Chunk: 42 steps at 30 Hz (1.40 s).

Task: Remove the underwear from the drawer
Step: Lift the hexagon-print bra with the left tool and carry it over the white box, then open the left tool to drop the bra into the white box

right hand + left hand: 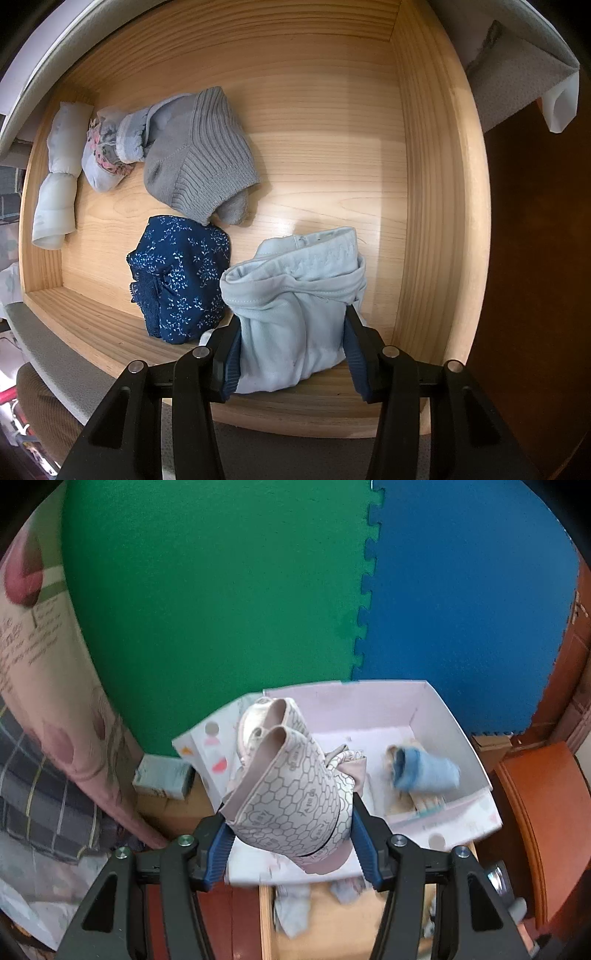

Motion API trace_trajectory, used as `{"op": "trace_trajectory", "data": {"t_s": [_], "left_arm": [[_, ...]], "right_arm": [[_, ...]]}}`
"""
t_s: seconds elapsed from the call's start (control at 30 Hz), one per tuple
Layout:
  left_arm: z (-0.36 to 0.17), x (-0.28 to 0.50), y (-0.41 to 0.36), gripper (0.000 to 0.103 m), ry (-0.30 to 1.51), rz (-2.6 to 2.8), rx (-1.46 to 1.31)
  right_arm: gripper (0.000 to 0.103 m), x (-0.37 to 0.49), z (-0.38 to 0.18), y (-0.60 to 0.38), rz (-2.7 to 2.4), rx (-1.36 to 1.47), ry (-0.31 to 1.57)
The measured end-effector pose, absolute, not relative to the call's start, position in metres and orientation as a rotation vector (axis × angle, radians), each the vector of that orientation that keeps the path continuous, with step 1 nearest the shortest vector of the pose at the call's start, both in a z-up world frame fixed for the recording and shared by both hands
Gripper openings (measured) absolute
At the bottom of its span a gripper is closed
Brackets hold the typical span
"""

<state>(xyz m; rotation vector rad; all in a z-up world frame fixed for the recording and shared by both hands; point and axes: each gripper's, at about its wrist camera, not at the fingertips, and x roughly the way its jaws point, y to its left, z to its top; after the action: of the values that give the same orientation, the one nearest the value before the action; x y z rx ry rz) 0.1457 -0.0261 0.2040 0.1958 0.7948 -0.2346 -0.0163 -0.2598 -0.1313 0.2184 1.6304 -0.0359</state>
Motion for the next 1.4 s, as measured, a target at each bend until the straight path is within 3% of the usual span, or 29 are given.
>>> {"op": "trace_trajectory", "data": {"t_s": [0.67, 1.4], "left_arm": [[0.114, 0.215, -0.061, 0.060, 0.940, -0.167, 0.246], [0.137, 0.197, -0.040, 0.069, 0.920, -0.232, 0.140]], "right_arm": [[0.045, -0.013, -0.133, -0.264, -0.034, 0.222, 1.634], [0.045, -0.009, -0.129, -0.255, -0.049, 0.198, 1.641]]}}
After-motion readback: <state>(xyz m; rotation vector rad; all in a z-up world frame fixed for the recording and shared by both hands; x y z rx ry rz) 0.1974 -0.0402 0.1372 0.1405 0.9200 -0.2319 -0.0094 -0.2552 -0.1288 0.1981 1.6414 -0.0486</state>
